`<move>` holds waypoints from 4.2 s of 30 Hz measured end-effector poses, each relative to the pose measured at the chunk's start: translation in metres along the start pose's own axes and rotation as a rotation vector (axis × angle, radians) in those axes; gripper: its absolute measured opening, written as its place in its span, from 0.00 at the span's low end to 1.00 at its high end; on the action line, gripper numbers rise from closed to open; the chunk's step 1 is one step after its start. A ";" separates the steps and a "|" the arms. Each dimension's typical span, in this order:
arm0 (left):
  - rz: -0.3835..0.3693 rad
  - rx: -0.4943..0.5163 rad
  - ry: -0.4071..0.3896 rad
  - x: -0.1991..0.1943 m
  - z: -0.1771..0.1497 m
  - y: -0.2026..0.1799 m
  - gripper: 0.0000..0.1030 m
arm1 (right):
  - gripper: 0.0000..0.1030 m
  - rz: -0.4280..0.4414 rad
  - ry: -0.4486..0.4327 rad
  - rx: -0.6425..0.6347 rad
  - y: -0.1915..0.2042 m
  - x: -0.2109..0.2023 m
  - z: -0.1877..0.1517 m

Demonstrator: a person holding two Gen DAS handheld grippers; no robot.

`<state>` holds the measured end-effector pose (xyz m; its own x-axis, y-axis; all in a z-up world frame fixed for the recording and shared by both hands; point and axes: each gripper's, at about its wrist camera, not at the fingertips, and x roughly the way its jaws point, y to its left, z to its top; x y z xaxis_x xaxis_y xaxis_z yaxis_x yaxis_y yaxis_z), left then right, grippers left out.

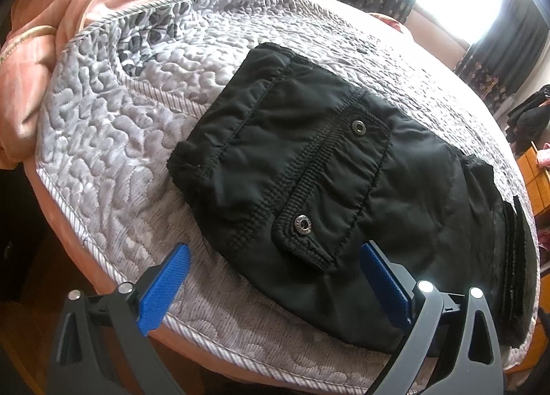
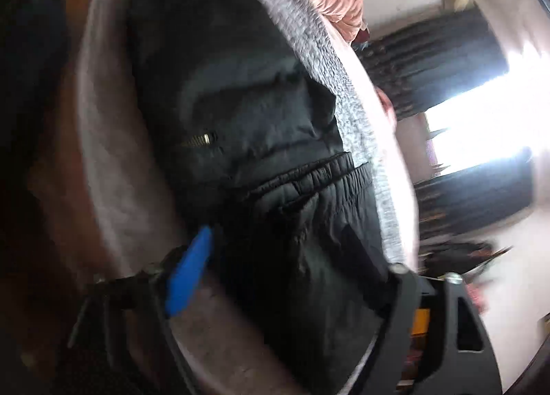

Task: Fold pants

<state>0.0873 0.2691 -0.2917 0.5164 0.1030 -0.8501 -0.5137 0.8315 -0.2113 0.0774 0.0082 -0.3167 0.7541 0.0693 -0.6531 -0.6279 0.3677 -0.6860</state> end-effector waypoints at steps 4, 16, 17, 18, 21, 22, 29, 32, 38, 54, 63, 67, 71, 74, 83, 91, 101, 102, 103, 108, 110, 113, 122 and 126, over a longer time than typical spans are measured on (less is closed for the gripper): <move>-0.004 0.000 0.001 0.001 -0.001 -0.001 0.96 | 0.75 0.066 -0.014 0.224 -0.050 -0.014 -0.002; -0.019 -0.030 0.011 0.002 0.000 0.009 0.96 | 0.12 0.158 0.074 0.198 -0.035 0.035 0.006; -0.020 -0.030 0.012 0.002 0.000 0.009 0.96 | 0.11 0.151 0.060 0.187 -0.031 0.029 0.005; -0.020 -0.029 0.012 0.003 0.000 0.009 0.96 | 0.10 0.142 0.038 0.173 -0.030 0.021 0.006; -0.016 -0.020 0.011 0.003 0.000 0.007 0.96 | 0.10 0.122 -0.012 0.144 -0.024 0.004 0.003; -0.016 -0.018 0.012 0.003 0.000 0.006 0.96 | 0.10 0.121 -0.021 0.130 -0.022 0.000 0.002; -0.017 -0.011 0.026 0.009 0.004 0.004 0.96 | 0.14 0.160 0.006 0.038 -0.003 0.013 -0.005; -0.035 -0.019 0.033 0.010 0.006 0.008 0.96 | 0.38 0.229 -0.010 0.086 -0.019 0.004 -0.002; -0.143 -0.144 -0.019 -0.018 -0.003 0.030 0.96 | 0.49 0.533 -0.018 0.492 -0.108 0.001 -0.002; -0.515 -0.659 0.080 0.012 -0.011 0.092 0.96 | 0.83 0.966 0.206 0.429 -0.173 0.086 0.139; -0.617 -0.813 0.093 0.047 0.006 0.121 0.96 | 0.87 1.125 0.270 0.175 -0.126 0.136 0.341; -0.631 -0.826 0.091 0.052 0.008 0.123 0.96 | 0.87 1.140 0.294 0.033 -0.084 0.154 0.385; -0.631 -0.796 0.090 0.053 0.014 0.117 0.96 | 0.87 1.170 0.313 -0.074 -0.045 0.171 0.409; -0.656 -0.789 0.087 0.052 0.022 0.110 0.96 | 0.87 1.178 0.339 -0.154 -0.016 0.182 0.423; -0.648 -0.841 0.074 0.061 0.023 0.114 0.88 | 0.87 1.224 0.383 -0.273 0.034 0.202 0.442; -0.591 -0.853 0.094 0.063 0.018 0.123 0.36 | 0.36 1.210 0.379 -0.297 0.038 0.193 0.445; -0.607 -0.719 0.001 0.009 0.046 0.093 0.30 | 0.28 1.167 0.269 -0.262 -0.028 0.136 0.439; -0.605 -0.699 -0.008 0.004 0.051 0.088 0.30 | 0.28 1.161 0.257 -0.258 -0.038 0.129 0.437; -0.604 -0.666 -0.021 -0.008 0.055 0.081 0.30 | 0.27 1.151 0.241 -0.252 -0.054 0.119 0.435; -0.600 -0.532 -0.066 -0.049 0.077 0.042 0.29 | 0.26 1.099 0.177 -0.206 -0.109 0.076 0.414; -0.599 -0.473 -0.084 -0.067 0.084 0.022 0.29 | 0.26 1.081 0.160 -0.187 -0.127 0.063 0.405; -0.591 -0.402 -0.101 -0.087 0.085 0.001 0.28 | 0.25 1.046 0.131 -0.158 -0.153 0.044 0.388; -0.556 -0.197 -0.139 -0.148 0.076 -0.069 0.28 | 0.24 0.980 0.065 -0.071 -0.213 0.002 0.334; -0.560 -0.135 -0.142 -0.160 0.077 -0.092 0.28 | 0.23 0.962 0.047 -0.036 -0.232 -0.007 0.315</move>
<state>0.1044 0.2179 -0.0993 0.8161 -0.2511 -0.5206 -0.2147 0.7045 -0.6765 0.2783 0.2148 -0.0518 -0.0947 0.2884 -0.9528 -0.9795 0.1441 0.1410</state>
